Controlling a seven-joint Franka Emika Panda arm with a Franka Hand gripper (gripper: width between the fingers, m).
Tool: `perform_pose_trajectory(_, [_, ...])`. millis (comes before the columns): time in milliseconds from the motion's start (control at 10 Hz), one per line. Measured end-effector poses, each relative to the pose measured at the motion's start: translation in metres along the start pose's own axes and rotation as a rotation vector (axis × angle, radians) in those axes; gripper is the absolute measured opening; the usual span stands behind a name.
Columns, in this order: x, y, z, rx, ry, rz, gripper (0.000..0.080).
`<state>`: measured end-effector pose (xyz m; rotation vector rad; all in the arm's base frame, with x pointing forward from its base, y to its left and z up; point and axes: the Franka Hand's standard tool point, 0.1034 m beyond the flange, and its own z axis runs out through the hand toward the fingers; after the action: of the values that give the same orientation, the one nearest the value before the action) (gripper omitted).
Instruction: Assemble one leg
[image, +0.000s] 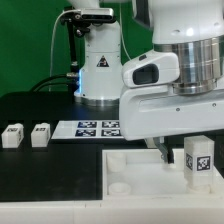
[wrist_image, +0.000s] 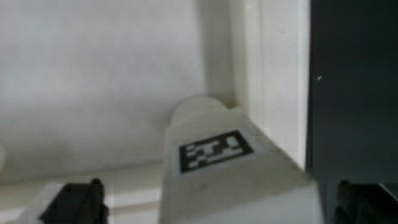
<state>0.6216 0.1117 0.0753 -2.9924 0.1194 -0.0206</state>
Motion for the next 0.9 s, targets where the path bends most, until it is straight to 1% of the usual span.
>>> perform_pose_trajectory(100, [-0.0007, -0.0004, 0.0011, 0.001, -0.002, 0.038, 0.0633])
perform_pose_trajectory(200, [-0.0008, -0.0004, 0.0014, 0.002, -0.003, 0.053, 0.0461])
perform_pose_trajectory(300, [-0.0009, -0.0012, 0.0014, 0.008, -0.004, 0.171, 0.0292])
perform_pose_trajectory(500, [-0.0009, -0.0006, 0.0016, 0.01, -0.005, 0.369, 0.0295])
perform_pose_trajectory(600, [-0.001, -0.0005, 0.0021, 0.014, -0.008, 0.548, 0.0295])
perform_pose_trajectory(700, [0.0019, -0.0006, 0.0027, 0.022, -0.013, 0.687, 0.0295])
perform_pose_trajectory(800, [0.0036, 0.0004, 0.0029, 0.033, -0.027, 0.902, 0.0295])
perform_pose_trajectory(900, [0.0038, 0.0004, 0.0028, 0.051, -0.049, 1.102, 0.0295])
